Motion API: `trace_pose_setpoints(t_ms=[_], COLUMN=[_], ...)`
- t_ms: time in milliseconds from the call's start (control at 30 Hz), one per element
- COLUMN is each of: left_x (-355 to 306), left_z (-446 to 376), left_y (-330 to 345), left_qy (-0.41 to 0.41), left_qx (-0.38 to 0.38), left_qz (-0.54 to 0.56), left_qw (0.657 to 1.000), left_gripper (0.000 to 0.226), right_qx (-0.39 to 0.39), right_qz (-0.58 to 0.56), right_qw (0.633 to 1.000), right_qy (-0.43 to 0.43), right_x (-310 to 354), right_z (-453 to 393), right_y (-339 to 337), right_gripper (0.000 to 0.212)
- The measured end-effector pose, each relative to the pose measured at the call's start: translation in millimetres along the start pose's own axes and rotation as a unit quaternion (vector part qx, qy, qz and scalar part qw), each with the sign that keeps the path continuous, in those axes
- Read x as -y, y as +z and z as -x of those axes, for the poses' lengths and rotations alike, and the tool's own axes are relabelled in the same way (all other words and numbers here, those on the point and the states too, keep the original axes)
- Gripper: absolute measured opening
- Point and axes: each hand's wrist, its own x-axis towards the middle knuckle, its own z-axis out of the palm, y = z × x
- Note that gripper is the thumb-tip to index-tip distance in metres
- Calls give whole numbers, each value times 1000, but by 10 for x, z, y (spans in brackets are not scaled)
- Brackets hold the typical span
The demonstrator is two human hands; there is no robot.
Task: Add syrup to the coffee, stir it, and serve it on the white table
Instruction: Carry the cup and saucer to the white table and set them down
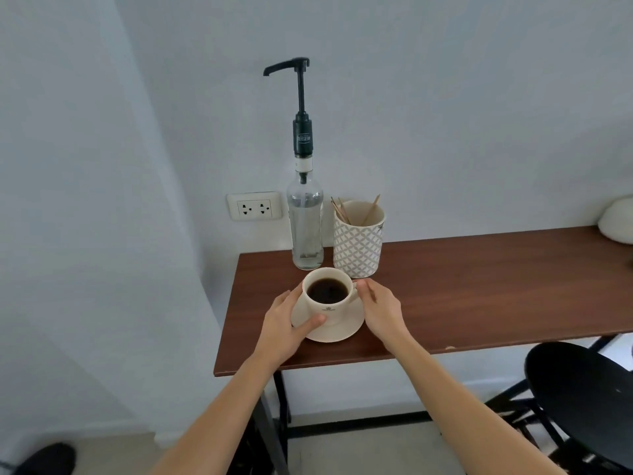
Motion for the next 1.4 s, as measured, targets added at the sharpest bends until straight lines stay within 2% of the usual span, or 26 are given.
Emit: trace_pose_setpoints(t_ms=[200, 333, 433, 600, 700, 800, 900, 967, 1067, 1167, 1267, 1400], left_x=[-90, -61, -39, 0, 9, 5, 15, 29, 32, 36, 29, 4], left_z=[-16, -71, -65, -54, -49, -29, 11, 41, 87, 129, 203, 310], left_y=[-63, -129, -159, -180, -200, -218, -242, -252, -273, -279, -268, -246], left_qy=[3, -14, -66, -95, -111, -121, -111, -106, -104, -112, -135, -158], left_qx=[12, 38, 42, 55, 62, 67, 67, 67, 76, 93, 107, 115], left_qz=[-25, -88, -111, -102, -97, -90, -83, -77, -66, -59, -52, -30], left_qw=[1000, 995, 991, 989, 987, 986, 988, 989, 989, 988, 984, 980], left_gripper=[74, 66, 54, 46, 52, 56, 55, 52, 51, 56, 62, 57], right_qx=[-11, 2, 19, 58, 76, 81, 82, 77, 50, 38, 37, 48], right_qz=[24, 49, 115, 190, 100, 9, -121, -184, -231, -273, -293, -316], right_qw=[1000, 997, 990, 970, 972, 977, 968, 961, 956, 945, 939, 931], right_qy=[4, 53, 84, 138, 199, 197, 205, 190, 175, 177, 175, 180], right_x=[25, 34, 32, 95, 158, 146, 75, 8, -55, -106, -176, -241], right_z=[11, 70, 173, 391, 499, 618, 736, 803, 883, 934, 975, 1028], right_y=[7, 0, 0, 80, 131, 161, 225, 272, 297, 273, 252, 199], right_gripper=[39, 44, 37, 29, 25, 23, 45, 50, 44, 48, 51, 53])
